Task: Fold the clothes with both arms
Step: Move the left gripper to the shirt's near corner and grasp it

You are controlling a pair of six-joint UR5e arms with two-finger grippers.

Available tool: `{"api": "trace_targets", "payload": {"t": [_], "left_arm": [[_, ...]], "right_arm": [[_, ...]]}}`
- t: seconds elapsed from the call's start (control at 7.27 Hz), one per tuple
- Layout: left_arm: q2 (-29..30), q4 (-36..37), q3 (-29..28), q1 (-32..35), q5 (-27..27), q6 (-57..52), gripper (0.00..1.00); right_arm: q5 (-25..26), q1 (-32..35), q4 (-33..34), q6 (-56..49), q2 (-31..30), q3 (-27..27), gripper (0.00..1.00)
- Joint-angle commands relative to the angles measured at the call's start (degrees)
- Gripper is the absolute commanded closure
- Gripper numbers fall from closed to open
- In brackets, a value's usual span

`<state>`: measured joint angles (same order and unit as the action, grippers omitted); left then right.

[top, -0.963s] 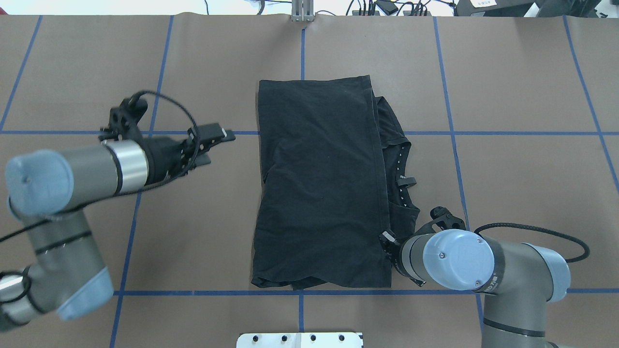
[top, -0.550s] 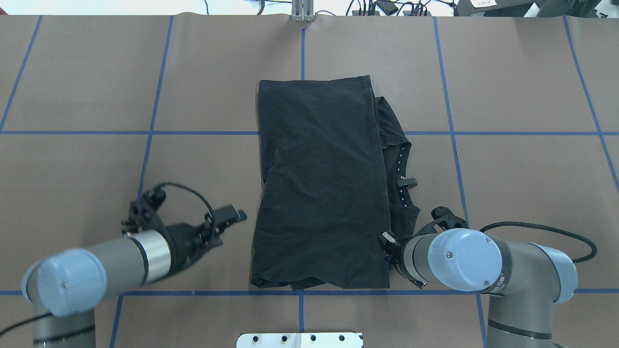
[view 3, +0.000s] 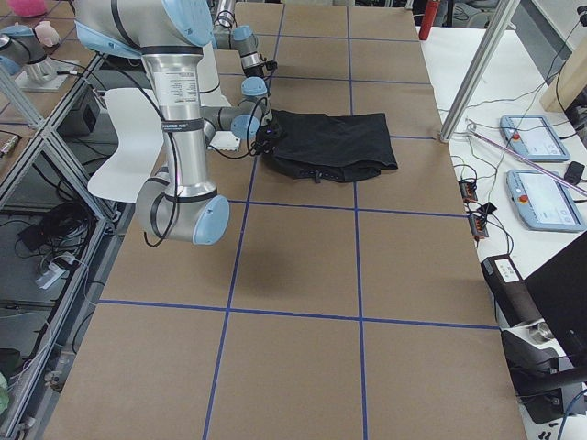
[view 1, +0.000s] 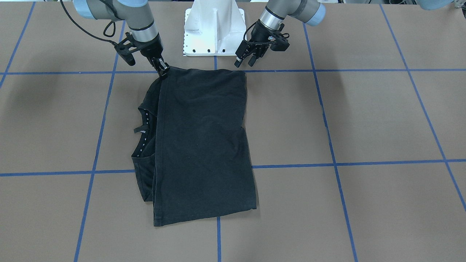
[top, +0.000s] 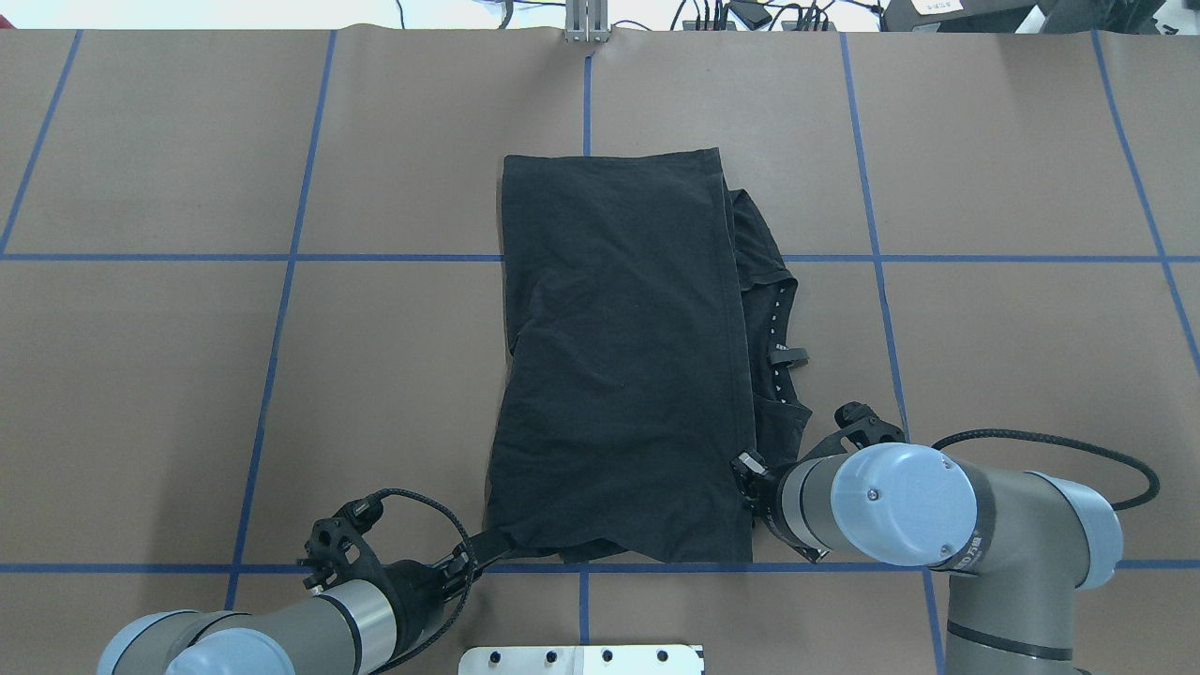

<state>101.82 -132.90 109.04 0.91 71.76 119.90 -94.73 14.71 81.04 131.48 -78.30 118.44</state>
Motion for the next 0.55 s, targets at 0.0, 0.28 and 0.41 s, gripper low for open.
{"api": "trace_targets", "payload": {"t": [0.0, 0.28, 0.41], "left_arm": [[0.4, 0.0, -0.7, 2.1, -0.1, -0.1, 0.11], [0.7, 0.0, -1.3, 2.8, -0.1, -0.4, 0.14], [2.9, 0.1, -4.0, 2.8, -0.1, -0.5, 0.15]], "right_arm": [[0.0, 0.1, 0.0, -0.1, 0.0, -0.1, 1.00], [0.0, 0.1, 0.0, -0.1, 0.1, -0.1, 1.00], [0.0, 0.1, 0.0, -0.1, 0.1, -0.2, 1.00]]}}
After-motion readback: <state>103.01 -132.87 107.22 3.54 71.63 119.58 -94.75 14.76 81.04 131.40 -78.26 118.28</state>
